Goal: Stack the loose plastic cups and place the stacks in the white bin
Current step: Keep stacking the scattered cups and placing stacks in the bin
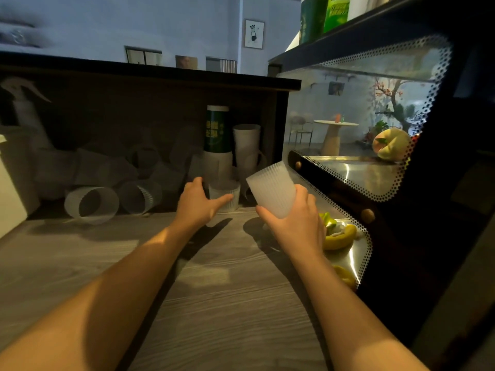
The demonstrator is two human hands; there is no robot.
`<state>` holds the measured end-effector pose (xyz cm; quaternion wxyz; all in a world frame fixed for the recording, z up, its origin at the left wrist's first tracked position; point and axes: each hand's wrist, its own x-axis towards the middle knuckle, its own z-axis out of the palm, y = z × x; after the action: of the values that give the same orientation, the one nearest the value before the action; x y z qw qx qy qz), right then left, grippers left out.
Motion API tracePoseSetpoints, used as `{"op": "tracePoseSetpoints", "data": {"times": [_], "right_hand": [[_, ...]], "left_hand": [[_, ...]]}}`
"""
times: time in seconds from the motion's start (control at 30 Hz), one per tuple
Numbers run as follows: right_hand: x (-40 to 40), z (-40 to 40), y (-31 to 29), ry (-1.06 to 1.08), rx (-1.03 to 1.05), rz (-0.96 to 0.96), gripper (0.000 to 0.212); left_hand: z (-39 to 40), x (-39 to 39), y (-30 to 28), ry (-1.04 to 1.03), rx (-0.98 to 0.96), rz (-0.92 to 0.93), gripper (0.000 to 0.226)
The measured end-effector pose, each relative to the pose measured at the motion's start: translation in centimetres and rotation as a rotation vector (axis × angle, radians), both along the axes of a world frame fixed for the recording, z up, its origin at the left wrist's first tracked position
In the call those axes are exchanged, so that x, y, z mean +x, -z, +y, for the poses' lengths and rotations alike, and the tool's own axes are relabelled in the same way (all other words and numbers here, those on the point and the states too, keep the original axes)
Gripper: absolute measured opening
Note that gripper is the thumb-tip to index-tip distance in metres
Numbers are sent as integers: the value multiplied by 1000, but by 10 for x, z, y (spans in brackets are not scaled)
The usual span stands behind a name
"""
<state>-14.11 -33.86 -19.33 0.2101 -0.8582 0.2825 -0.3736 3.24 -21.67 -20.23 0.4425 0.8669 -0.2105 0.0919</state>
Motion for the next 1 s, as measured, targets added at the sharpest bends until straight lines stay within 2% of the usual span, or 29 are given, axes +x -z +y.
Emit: {"op": "tracePoseSetpoints", "data": {"times": [0.1, 0.2, 0.37, 0.5, 0.73, 0.87, 1.0], "right_hand": [[0, 0, 0, -3, -6, 15, 77], [0, 0, 0, -8, -11, 16, 79], [2, -4, 2, -4, -5, 21, 79], [1, -4, 3, -9, -7, 20, 80], [3, 1, 4, -26, -45, 27, 82], [2, 3, 4, -47, -73, 43, 81], [3, 4, 5, -72, -117, 63, 76]], "left_hand": [[-17, 6, 1, -53, 51, 24, 102], [-29, 6, 10, -76, 13, 19, 96], [-30, 7, 14, -62, -125, -1, 87], [-25, 2, 12, -57, -248, 51, 77], [-12, -9, 5, -38, -499, 110, 75], [-8, -19, -6, 16, -565, 107, 72], [3, -30, -23, 98, -713, 94, 57]]}}
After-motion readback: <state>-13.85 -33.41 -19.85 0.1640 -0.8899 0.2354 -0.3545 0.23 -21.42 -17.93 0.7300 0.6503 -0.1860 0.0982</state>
